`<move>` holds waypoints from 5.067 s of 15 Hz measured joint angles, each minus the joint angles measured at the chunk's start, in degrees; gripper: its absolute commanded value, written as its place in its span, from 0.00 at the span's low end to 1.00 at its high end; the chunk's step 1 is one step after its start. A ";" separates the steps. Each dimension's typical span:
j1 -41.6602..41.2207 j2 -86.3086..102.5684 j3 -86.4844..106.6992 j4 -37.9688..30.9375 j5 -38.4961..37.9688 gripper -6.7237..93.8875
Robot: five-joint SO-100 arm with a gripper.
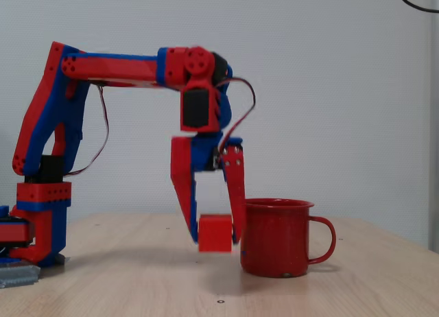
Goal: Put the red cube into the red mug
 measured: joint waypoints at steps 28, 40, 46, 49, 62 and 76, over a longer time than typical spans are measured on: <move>-24.70 -5.36 -16.61 -2.46 17.67 0.07; -24.79 -4.92 -9.84 -6.77 15.03 0.50; -24.79 -3.96 -9.84 -8.35 15.03 0.48; -24.79 -3.96 -9.76 -11.25 15.12 0.44; -23.20 24.26 -4.13 -6.68 14.50 0.07; -22.85 91.76 83.14 -31.90 8.70 0.07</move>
